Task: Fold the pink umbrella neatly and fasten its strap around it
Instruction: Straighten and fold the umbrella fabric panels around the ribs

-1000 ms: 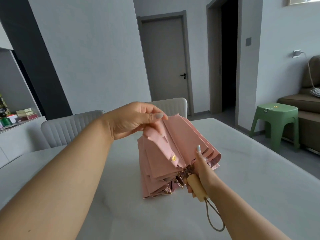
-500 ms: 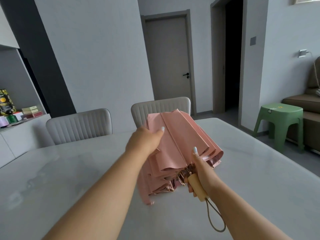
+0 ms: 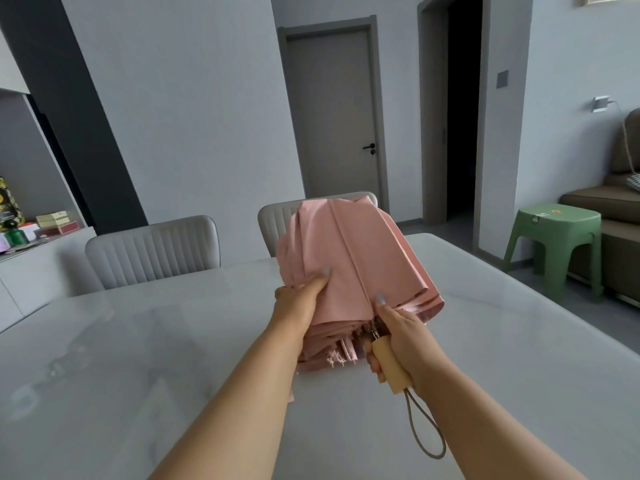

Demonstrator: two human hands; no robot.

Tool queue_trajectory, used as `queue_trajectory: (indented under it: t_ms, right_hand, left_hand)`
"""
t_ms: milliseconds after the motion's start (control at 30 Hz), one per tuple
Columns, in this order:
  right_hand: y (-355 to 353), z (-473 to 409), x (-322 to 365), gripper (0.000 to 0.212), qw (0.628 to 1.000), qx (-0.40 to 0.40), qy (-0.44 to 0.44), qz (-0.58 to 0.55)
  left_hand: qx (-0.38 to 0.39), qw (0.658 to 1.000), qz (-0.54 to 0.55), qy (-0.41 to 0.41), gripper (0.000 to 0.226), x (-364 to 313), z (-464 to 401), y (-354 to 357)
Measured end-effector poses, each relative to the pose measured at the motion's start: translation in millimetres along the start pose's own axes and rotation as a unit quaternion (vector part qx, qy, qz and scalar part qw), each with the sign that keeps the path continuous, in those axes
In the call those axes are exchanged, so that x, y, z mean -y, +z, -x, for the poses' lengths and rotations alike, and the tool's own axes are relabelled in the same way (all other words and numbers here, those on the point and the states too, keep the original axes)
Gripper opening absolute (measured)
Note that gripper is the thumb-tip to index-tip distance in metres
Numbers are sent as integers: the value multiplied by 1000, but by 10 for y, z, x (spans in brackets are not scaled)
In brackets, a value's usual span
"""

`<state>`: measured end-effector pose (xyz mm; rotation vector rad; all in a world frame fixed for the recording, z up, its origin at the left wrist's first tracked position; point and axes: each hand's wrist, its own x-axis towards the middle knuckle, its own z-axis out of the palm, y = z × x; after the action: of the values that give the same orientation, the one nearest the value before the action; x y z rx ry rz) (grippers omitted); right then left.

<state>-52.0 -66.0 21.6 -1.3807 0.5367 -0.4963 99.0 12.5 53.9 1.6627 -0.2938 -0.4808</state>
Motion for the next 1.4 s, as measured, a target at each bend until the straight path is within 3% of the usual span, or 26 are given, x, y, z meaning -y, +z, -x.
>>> queue_trajectory:
  t_ms: [67,200,400,533,667,767,933,1300,1400]
  right_hand:
    - [17,35,35,45,1000,24,-8,-12]
    - [86,86,69,44,998,52,-1,-22]
    - [179,118,101,43,998,67,10,-18]
    - [201,151,174,40,999,26,20,-14]
    - [202,155,253,39,997,-28,72,-4]
    - [173,184,284,48,992,-11,122,-44]
    - [138,140,303,93,971,84,176,-136]
    - [179,44,195,101,980,162,80,-81]
    - [164,48,117,91,983,159,56,-79]
  left_hand:
    - [53,998,32,-25,122,33,-54,-5]
    - [126,988,88,1,65,-48,36,-26]
    - [34,980,197,-16,51,-44,80,-63]
    - [-3,973,230,-22,46,-56,95,-61]
    - [-24,962,273,-20,47,-64,94,-42]
    - [-21,956,291,-16,48,-42,108,-14]
    - [-5,953,304,3,46,-97,138,3]
    - [1,980,200,7,66,-111,158,-98]
    - [8,993,115,8,87,-145,141,-168]
